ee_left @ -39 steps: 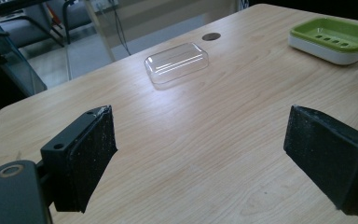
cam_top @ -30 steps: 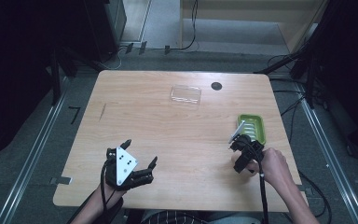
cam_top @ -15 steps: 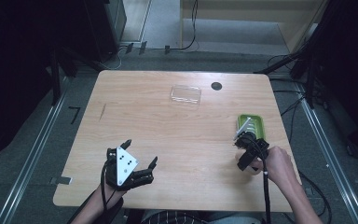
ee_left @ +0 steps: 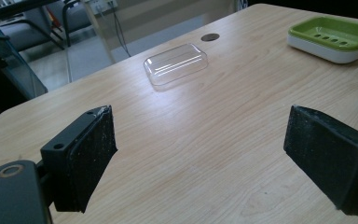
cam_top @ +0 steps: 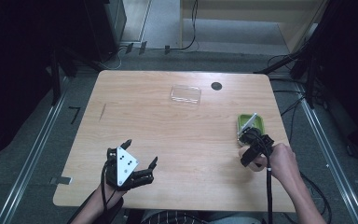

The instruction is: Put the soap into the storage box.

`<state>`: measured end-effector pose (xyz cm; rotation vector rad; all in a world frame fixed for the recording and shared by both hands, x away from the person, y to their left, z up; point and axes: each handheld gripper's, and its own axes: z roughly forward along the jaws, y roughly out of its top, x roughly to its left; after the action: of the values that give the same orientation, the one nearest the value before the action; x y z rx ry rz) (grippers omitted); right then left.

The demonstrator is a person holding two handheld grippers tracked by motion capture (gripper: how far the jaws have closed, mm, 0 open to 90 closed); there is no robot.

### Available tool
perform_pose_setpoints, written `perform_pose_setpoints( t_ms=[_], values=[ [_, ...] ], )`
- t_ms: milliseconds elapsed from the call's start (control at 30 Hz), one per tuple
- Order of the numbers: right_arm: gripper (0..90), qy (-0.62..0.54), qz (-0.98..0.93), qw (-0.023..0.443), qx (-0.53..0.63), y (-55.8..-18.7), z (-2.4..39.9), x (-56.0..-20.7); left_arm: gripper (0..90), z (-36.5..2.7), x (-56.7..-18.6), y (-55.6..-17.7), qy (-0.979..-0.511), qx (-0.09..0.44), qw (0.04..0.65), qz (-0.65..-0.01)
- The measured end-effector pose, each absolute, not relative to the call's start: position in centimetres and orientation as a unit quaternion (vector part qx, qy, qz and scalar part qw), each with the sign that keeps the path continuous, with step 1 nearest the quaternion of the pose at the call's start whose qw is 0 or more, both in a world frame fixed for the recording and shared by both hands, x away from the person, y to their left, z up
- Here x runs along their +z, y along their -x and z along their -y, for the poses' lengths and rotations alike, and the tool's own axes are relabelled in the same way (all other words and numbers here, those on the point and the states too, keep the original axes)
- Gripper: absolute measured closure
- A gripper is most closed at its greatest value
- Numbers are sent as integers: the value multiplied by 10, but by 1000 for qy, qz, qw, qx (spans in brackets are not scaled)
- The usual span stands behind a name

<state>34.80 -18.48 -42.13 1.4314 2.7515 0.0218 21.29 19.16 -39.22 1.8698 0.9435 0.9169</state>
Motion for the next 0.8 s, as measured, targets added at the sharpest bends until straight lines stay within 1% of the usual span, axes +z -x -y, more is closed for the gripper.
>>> perform_pose_setpoints(
  t_ms=[800],
  values=[
    [333, -499, -866, 25, 14, -370, 200, -414, 97, -191, -392, -214, -745, 364, 416, -374]
  ],
)
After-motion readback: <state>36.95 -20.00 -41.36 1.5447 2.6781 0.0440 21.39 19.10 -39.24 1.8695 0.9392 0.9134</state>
